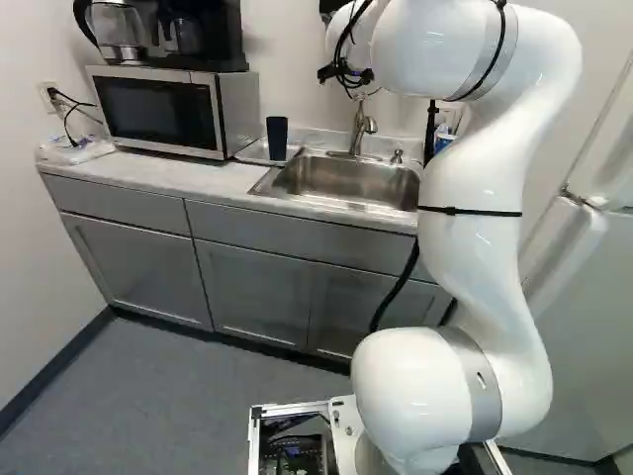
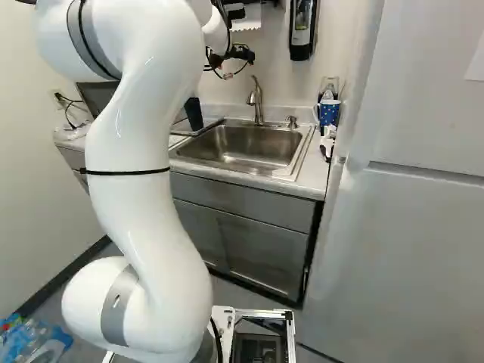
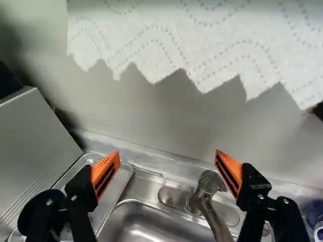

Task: Rinse the cup and place it in the tray

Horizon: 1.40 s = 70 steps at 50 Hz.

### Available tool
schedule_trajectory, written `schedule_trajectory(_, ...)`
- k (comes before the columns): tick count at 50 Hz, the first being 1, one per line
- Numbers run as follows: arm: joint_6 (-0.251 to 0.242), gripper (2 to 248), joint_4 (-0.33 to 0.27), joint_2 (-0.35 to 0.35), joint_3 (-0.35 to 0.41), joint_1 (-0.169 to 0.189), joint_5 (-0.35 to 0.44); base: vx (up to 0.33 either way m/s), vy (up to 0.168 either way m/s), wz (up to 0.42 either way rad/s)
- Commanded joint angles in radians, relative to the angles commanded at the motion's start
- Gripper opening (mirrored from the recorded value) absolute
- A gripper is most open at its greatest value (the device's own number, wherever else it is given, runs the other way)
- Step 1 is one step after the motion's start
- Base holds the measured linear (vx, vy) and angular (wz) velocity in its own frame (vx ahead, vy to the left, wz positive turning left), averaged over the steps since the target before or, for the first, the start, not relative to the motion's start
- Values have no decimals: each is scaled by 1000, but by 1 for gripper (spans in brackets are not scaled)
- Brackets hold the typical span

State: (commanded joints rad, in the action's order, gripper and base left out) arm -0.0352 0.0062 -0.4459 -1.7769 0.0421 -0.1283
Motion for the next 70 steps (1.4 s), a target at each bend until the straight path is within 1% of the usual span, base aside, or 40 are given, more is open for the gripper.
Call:
schedule_trajectory(16, 0, 247, 0, 0, 0, 0, -38, 0, 0, 0)
schedule_trajectory(44, 0, 247, 0, 0, 0, 0, -81, 0, 0, 0)
schedule_trajectory(70, 0, 247, 0, -12, -15, 14, -118, 0, 0, 0)
